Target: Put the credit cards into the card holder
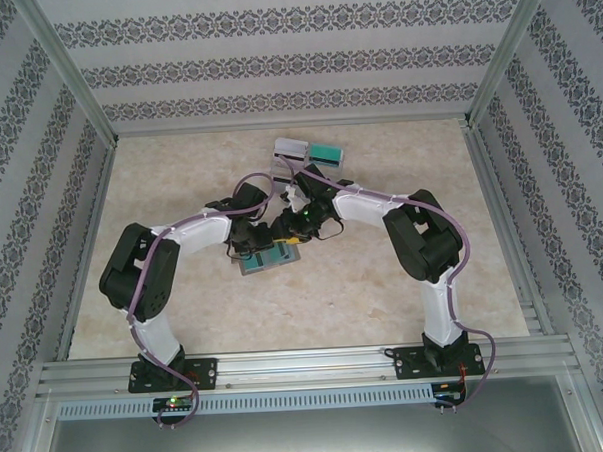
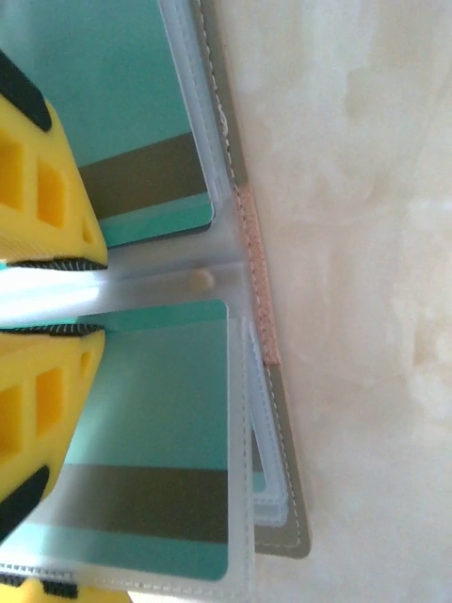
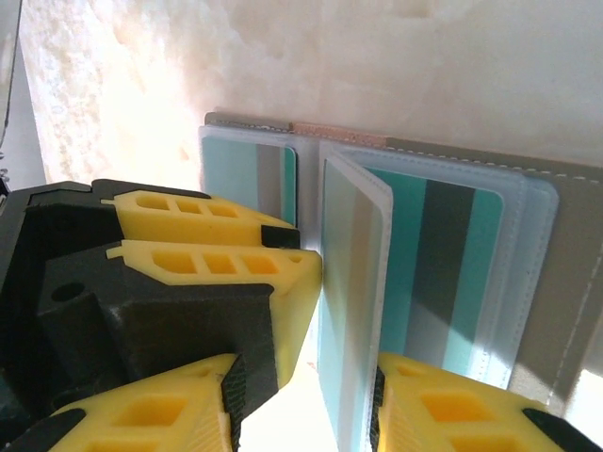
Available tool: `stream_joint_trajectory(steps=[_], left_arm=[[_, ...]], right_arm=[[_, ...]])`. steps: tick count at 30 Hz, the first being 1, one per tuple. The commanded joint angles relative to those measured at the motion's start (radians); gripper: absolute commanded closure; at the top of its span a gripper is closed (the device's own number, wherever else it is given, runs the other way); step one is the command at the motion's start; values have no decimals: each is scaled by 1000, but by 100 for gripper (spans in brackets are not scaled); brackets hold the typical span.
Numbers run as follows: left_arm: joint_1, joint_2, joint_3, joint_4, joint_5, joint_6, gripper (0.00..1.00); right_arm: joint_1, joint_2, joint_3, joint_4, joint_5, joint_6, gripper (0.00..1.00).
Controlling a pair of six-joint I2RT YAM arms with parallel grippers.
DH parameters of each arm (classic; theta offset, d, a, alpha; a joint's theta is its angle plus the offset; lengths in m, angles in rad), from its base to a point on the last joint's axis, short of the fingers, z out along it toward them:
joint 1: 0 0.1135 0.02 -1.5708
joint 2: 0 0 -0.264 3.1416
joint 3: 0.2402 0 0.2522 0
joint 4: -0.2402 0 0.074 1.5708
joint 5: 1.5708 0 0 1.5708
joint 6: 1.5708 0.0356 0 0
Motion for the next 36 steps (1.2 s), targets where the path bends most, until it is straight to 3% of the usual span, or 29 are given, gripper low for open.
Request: stream_joint_trajectory(steps=[1, 22, 36], left_arm=[[-8, -44, -17, 7, 24, 3, 79], [1, -137, -57, -26, -13, -5, 74], [91, -354, -228, -45, -73, -52, 73]], right_arm=[[33, -30, 49, 31, -47, 9, 59], [97, 67, 200, 36, -108, 39, 58], [158, 165, 317, 11, -123, 54, 58]])
